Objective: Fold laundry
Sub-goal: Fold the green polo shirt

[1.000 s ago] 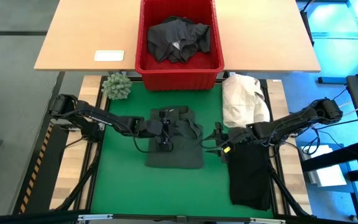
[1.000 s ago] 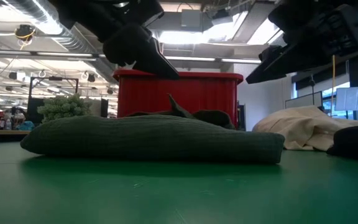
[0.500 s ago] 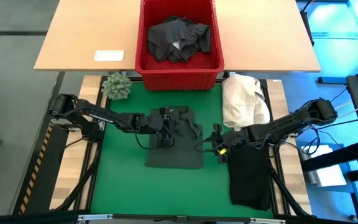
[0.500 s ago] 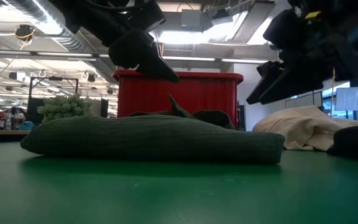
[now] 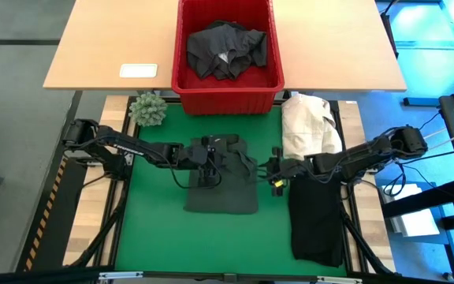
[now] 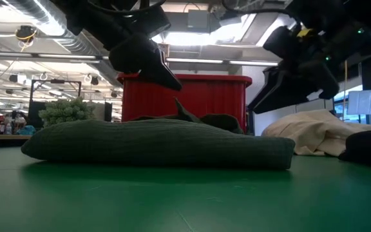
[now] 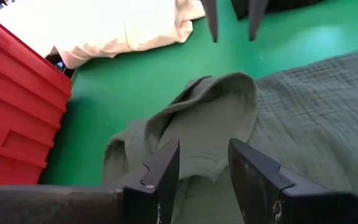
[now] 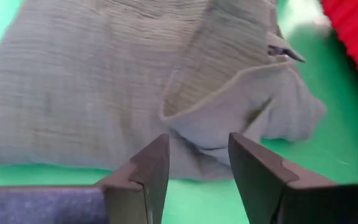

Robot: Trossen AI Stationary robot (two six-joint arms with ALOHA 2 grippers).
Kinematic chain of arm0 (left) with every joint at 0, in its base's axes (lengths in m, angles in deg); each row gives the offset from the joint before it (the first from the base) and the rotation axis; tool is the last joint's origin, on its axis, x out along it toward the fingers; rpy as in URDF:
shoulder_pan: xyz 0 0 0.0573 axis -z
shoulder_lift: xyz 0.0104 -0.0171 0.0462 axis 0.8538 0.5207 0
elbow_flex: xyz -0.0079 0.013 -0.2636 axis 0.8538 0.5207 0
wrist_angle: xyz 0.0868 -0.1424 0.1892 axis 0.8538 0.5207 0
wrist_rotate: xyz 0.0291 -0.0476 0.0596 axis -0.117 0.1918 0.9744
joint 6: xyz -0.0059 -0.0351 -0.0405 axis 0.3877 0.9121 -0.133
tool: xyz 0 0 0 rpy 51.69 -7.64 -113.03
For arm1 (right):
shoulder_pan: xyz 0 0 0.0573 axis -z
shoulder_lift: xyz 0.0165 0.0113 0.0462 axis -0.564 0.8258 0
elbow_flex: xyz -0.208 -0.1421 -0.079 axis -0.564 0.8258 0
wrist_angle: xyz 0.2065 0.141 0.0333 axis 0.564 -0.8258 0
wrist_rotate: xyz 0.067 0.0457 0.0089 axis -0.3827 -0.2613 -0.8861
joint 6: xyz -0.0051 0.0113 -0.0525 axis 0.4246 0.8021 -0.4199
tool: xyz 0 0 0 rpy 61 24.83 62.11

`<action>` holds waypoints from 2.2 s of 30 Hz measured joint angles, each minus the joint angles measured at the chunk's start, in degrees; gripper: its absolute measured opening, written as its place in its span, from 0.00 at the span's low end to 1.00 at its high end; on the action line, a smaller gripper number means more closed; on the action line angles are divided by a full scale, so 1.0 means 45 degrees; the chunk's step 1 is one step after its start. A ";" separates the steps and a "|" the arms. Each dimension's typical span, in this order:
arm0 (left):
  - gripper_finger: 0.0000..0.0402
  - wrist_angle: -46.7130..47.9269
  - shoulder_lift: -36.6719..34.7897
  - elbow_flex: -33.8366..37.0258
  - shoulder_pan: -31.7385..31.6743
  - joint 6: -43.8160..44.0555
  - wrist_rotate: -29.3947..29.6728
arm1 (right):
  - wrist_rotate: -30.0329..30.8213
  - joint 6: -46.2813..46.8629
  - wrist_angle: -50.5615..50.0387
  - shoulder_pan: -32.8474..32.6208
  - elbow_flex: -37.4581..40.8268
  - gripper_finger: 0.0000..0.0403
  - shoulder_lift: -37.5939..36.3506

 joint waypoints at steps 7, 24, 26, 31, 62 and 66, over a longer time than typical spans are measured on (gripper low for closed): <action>0.33 0.0021 0.0000 0.0000 -0.0018 0.0016 0.0001 | 0.0051 -0.2483 0.0443 0.0198 -0.0004 0.44 0.0818; 0.33 0.0320 0.0000 0.0000 -0.0347 0.0016 -0.0020 | 0.2287 -0.6365 0.4167 0.0230 -0.0005 0.68 0.3298; 0.33 0.0324 0.0000 0.0000 -0.0395 0.0016 -0.0044 | 0.2999 -0.6149 0.4672 0.0234 -0.0005 0.68 0.3427; 0.33 0.0328 0.0000 0.0000 -0.0403 0.0018 -0.0042 | 0.4497 -0.4677 0.5807 0.0652 -0.0010 0.63 0.3419; 0.33 0.0537 -0.0252 0.0000 -0.0092 -0.0062 -0.0236 | 0.3542 -0.0479 0.4220 0.2704 -0.0233 0.56 0.2215; 0.33 0.0864 -0.0479 0.0000 0.0112 -0.0060 -0.0228 | 0.3504 -0.0995 0.4363 0.2007 -0.0238 0.56 0.1515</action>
